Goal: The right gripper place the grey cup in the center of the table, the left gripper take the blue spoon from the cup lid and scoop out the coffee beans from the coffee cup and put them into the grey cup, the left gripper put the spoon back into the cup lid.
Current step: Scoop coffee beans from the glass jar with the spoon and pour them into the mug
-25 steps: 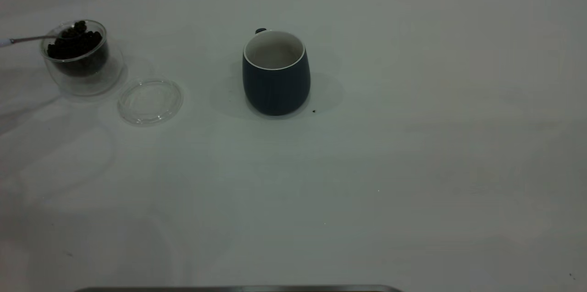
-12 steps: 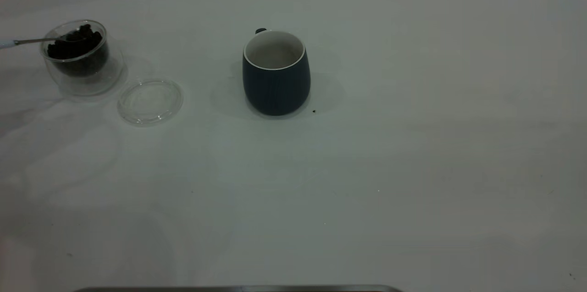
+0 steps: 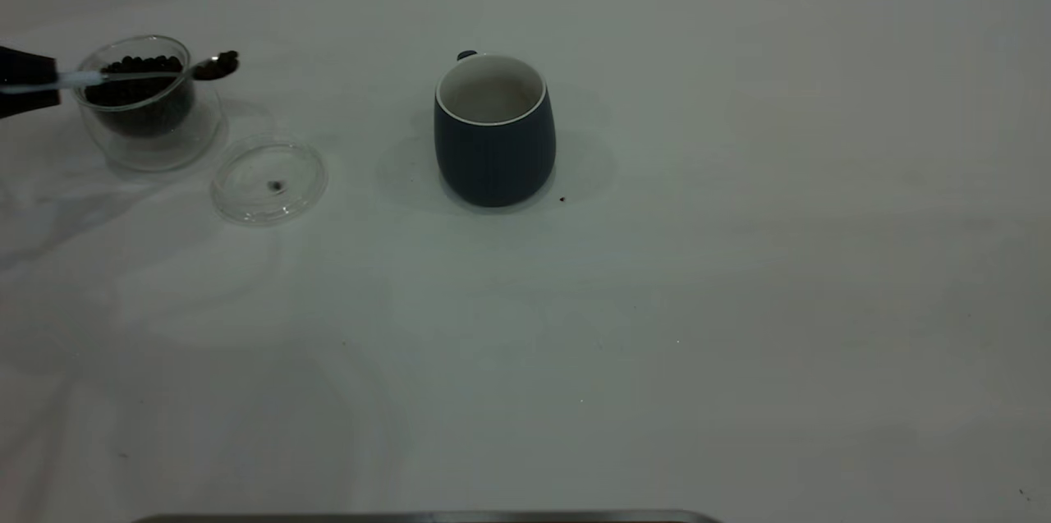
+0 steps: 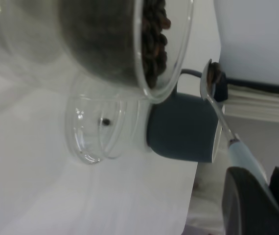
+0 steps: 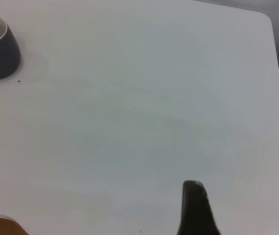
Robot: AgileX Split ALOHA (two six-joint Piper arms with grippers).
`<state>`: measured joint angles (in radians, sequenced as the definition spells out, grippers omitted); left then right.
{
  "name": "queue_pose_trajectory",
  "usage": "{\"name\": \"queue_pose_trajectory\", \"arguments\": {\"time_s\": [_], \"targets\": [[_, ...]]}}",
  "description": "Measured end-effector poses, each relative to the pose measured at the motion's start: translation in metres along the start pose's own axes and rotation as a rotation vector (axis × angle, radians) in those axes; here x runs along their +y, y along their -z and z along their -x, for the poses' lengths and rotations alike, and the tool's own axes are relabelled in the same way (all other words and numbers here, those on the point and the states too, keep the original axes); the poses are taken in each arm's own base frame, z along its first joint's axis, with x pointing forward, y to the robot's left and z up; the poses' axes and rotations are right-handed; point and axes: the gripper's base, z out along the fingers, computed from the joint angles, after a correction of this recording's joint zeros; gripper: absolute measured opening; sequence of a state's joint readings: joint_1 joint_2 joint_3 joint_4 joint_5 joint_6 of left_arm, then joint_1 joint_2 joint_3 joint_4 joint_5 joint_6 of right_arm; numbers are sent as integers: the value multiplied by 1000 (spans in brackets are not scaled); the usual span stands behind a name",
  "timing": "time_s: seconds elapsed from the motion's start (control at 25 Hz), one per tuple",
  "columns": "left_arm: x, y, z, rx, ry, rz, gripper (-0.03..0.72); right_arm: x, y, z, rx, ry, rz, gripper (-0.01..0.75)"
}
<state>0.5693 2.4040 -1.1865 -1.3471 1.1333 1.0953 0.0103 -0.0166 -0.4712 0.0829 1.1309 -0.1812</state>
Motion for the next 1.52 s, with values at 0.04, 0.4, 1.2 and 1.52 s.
{"name": "queue_pose_trajectory", "arguments": {"time_s": [0.04, 0.4, 1.2, 1.52], "targets": [[-1, -3, -1, 9, -4, 0, 130, 0, 0, 0, 0, 0, 0, 461], [-14, -35, -8, 100, -39, 1, 130, 0, 0, 0, 0, 0, 0, 461], [-48, -112, -31, 215, -105, -54, 130, 0, 0, 0, 0, 0, 0, 461], [-56, -132, -41, 250, -221, -78, 130, 0, 0, 0, 0, 0, 0, 461]]}}
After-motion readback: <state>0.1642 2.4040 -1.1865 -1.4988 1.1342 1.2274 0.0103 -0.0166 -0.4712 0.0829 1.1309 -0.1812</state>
